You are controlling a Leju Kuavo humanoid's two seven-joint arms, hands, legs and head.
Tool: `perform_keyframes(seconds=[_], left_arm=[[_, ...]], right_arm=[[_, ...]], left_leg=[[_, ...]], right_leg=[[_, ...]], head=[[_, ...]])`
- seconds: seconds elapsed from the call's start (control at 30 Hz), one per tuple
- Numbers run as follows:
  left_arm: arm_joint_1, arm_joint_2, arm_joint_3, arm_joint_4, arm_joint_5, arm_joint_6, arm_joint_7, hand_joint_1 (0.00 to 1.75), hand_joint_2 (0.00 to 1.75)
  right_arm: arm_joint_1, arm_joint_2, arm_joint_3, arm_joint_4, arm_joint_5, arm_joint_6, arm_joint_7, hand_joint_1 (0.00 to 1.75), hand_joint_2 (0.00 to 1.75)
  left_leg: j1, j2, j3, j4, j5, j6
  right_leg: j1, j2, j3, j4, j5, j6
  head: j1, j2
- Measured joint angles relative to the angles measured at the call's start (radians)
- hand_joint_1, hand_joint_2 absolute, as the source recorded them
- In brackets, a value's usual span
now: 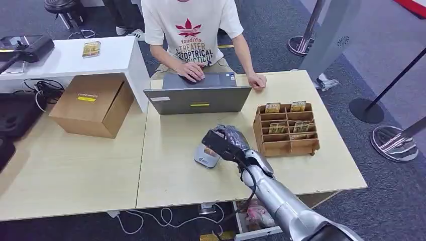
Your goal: Pass the card to the sensor for recognition and then transmit it.
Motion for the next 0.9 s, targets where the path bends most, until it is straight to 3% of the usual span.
perform_keyframes(seconds=[0.43,0.67,0.9], left_arm=[[-0.001,0.001,-0.010,0.000,-0.013,-0.002,-0.005,0.00,0.00],[-0.009,0.002,-0.010,0.000,0.000,0.029,0.053,0.00,0.00],[-0.014,0.005,-0.010,0.000,0.000,0.023,0.053,0.00,0.00]], right_arm=[[-0.023,0.041,0.022,0.116,0.024,0.013,0.046,1.75,1.75],[-0.038,0.083,0.040,0.160,0.044,0.063,0.065,1.75,1.75],[-0.064,0.104,0.052,0.195,0.046,0.098,0.082,1.75,1.75]], left_leg=[[0.000,0.000,0.000,0.000,0.000,0.000],[0.000,0.000,0.000,0.000,0.000,0.000],[0.000,0.000,0.000,0.000,0.000,0.000]], right_leg=[[0.000,0.000,0.000,0.000,0.000,0.000],[0.000,0.000,0.000,0.000,0.000,0.000],[0.000,0.000,0.000,0.000,0.000,0.000]], head=[[0.000,0.000],[0.000,0.000],[0.000,0.000]])
